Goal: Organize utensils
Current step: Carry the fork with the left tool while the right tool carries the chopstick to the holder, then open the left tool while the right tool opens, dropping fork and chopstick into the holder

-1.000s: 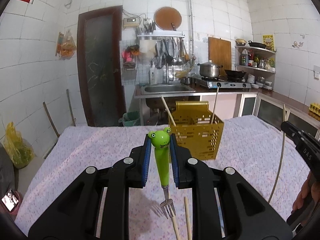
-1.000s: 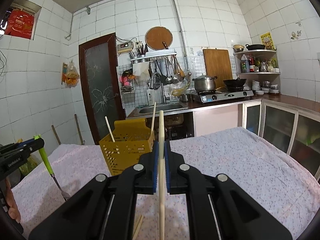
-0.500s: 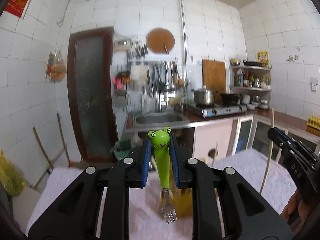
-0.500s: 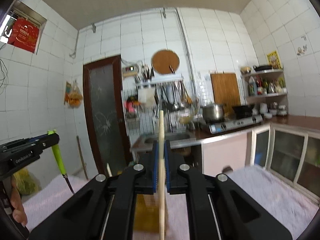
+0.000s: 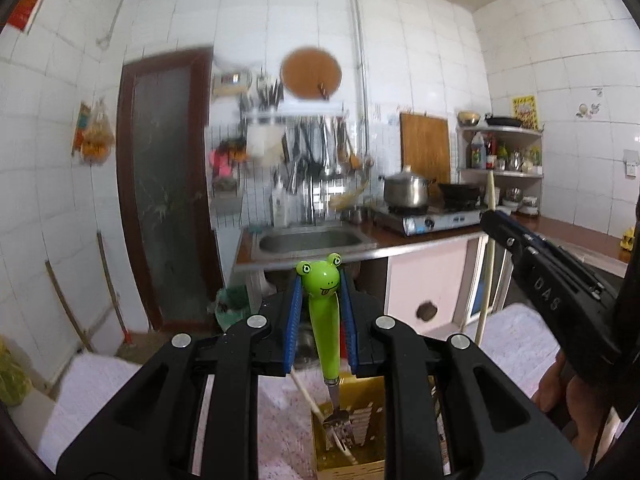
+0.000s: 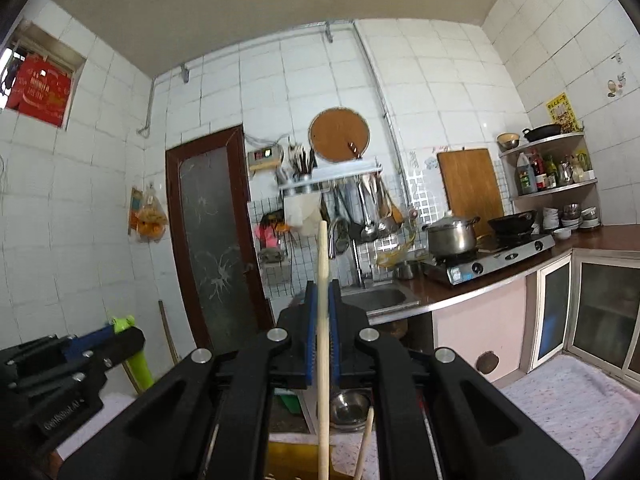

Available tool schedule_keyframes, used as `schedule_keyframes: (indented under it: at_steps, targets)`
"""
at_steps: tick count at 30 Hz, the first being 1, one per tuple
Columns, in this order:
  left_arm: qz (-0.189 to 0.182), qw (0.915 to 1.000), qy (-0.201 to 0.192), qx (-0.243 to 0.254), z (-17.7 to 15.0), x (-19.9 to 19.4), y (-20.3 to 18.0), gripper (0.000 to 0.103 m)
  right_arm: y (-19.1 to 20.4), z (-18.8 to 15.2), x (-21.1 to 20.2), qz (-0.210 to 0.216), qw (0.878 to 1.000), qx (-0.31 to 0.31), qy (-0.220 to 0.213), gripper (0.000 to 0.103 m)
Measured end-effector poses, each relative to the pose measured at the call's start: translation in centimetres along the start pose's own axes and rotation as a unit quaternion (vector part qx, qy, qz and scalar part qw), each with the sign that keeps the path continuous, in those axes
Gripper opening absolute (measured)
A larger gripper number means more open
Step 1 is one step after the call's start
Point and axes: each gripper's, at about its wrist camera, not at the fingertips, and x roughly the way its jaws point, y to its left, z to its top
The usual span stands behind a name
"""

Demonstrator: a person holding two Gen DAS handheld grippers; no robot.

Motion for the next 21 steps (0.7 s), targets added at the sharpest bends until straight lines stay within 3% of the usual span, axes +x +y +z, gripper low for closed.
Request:
schedule_keyframes:
  at_steps: [5, 11, 12, 13, 14, 15, 17, 21]
  targets:
    - [-0.001, 0.9990, 0.041, -0.018, -3.8, 2.4, 0.9, 0.018, -0.8, -3.8, 0.3, -0.001, 0.999, -0.006, 0.036, 0.006]
    - [0.005, 0.9971, 0.072, -0.023, -5.2, 1.8, 1.6, 0.019, -1.0, -5.1, -0.6, -0.015, 0.997, -0.023, 0.074, 0.008]
    - [0.005, 0.9963, 0.081, -0.026, -5.0, 1.6, 1.8, 0.024, -1.3, -5.0, -1.1, -0.021, 0.996, -0.021, 0.086, 0.014]
    - [0.007, 0.9957, 0.088, -0.028, -5.0, 1.1, 2.0, 0.043, -1.5, -4.9, -1.7, -0.023, 0.995, -0.016, 0.095, 0.038]
    - [0.014, 0.9953, 0.091, -0.032, -4.9, 0.2, 2.3, 0.062, -1.9, -4.8, -2.3, -0.026, 0.995, -0.008, 0.100, 0.053]
    - [0.021, 0.9952, 0.088, -0.036, -4.7, -0.7, 2.6, 0.068, -2.3, -4.6, -3.5, -0.032, 0.994, 0.001, 0.103, 0.063]
    - [0.026, 0.9947, 0.090, -0.042, -4.5, -2.8, 3.3, 0.082, -2.6, -4.4, -5.1, -0.042, 0.992, -0.002, 0.118, 0.063]
    - [0.030, 0.9926, 0.105, -0.051, -5.0, -7.0, 4.4, 0.095, -3.2, -4.7, -9.0, -0.047, 0.984, -0.001, 0.171, 0.073]
